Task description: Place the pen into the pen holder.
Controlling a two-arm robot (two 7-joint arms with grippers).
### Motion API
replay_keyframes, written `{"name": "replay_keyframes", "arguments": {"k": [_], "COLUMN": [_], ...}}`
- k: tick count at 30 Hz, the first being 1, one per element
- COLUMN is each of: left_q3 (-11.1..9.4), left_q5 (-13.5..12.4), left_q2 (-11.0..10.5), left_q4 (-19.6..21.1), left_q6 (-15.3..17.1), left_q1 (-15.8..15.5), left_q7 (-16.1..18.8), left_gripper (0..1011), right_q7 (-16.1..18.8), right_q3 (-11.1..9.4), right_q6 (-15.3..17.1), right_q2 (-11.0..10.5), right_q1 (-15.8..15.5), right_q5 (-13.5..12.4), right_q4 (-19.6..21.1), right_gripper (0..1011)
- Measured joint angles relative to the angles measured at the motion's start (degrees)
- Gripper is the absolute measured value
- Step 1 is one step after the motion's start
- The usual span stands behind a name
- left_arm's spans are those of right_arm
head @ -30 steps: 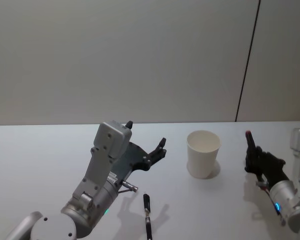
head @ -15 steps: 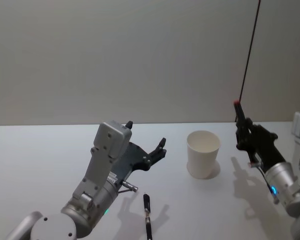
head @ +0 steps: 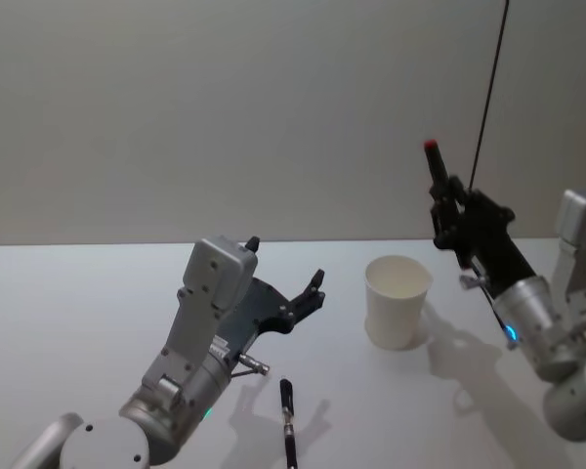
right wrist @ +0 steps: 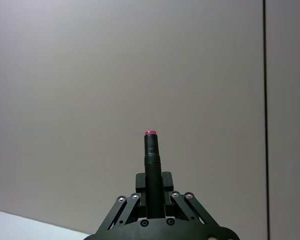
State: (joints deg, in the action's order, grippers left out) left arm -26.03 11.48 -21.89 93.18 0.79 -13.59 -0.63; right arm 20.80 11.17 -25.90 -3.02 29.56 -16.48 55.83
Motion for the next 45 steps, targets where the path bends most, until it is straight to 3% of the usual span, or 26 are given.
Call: {"name": "replay_keyframes", "arguments": {"k": [3, 7, 8, 14, 15, 20, 31, 45], "left_q3": [0.0, 0.0, 0.0, 0.0, 0.0, 0.0, 0.0, 0.0], "left_q5": [0.0, 0.0, 0.0, 0.0, 0.0, 0.0, 0.0, 0.0], "left_q2": [0.0, 0.0, 0.0, 0.0, 0.0, 0.0, 0.0, 0.0], "left_q4": [0.0, 0.0, 0.0, 0.0, 0.0, 0.0, 0.0, 0.0], "left_q6": [0.0, 0.0, 0.0, 0.0, 0.0, 0.0, 0.0, 0.0], "left_q1": [0.0, 0.0, 0.0, 0.0, 0.0, 0.0, 0.0, 0.0], "left_q7": [0.0, 0.0, 0.0, 0.0, 0.0, 0.0, 0.0, 0.0], "left_gripper": [1000, 1000, 1000, 1000, 1000, 1000, 1000, 1000], "right_q7": [1.4, 4.5, 4.5, 6.9, 6.9, 7.8, 8.1, 8.0], "right_q3": [0.2, 0.6, 0.6, 1.2, 1.2, 1.6, 1.9, 1.4], "right_q6": [-2.7, -9.4, -9.4, -17.0, -17.0, -21.7, -24.9, -25.7], "right_q2": [0.5, 2.2, 2.2, 4.1, 4.1, 5.4, 6.7, 7.3], "right_q1": [1.9, 7.7, 7.7, 14.4, 14.4, 19.0, 23.7, 26.1], "right_q5": [-0.1, -0.1, -0.1, 0.6, 0.6, 1.5, 2.6, 3.2], "right_q4": [-2.8, -12.3, -12.3, -24.2, -24.2, -33.5, -43.6, -49.0], "right_gripper": [173, 173, 173, 173, 173, 173, 173, 173]}}
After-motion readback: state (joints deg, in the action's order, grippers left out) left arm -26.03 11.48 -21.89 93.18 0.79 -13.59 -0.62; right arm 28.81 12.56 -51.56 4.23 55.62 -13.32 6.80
